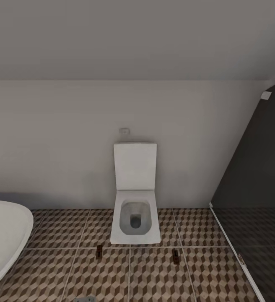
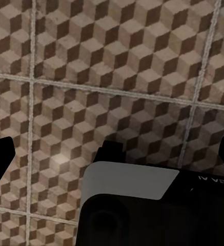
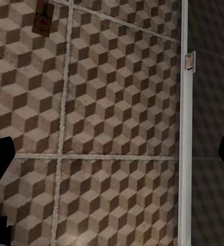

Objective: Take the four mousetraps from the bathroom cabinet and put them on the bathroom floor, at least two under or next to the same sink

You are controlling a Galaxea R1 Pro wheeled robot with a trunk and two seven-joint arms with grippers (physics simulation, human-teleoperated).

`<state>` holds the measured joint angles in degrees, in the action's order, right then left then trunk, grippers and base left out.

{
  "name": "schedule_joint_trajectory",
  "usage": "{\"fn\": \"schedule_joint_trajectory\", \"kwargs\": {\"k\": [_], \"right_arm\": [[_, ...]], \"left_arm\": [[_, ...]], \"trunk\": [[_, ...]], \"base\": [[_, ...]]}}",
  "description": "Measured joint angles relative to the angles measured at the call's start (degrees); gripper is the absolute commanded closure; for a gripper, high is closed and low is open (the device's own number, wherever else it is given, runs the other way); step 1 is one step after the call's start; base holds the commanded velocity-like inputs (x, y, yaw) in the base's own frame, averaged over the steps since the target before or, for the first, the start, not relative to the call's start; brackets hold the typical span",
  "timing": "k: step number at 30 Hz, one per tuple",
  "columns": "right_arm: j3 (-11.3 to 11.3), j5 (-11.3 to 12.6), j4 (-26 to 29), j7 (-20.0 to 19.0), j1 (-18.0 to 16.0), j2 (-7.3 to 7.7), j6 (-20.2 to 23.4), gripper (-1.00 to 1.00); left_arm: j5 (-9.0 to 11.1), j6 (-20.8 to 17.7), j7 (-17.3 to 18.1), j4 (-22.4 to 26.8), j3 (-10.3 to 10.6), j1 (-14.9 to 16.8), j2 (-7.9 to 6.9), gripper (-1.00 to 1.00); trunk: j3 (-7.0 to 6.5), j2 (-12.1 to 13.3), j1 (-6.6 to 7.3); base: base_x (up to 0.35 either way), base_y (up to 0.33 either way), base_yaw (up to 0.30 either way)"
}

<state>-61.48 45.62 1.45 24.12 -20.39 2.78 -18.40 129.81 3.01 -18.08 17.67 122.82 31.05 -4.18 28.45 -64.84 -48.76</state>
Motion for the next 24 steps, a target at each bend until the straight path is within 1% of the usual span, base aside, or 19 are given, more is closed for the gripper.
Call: {"fn": "schedule_joint_trajectory", "kwargs": {"k": [24], "right_arm": [[0.0, 0.0, 0.0, 0.0, 0.0, 0.00, 0.0, -1.00]], "left_arm": [[0.0, 0.0, 0.3, 0.3, 0.0, 0.0, 0.06, -1.00]], "trunk": [[0.00, 0.0, 0.00]], "base": [[0.000, 0.000, 0.000]]}}
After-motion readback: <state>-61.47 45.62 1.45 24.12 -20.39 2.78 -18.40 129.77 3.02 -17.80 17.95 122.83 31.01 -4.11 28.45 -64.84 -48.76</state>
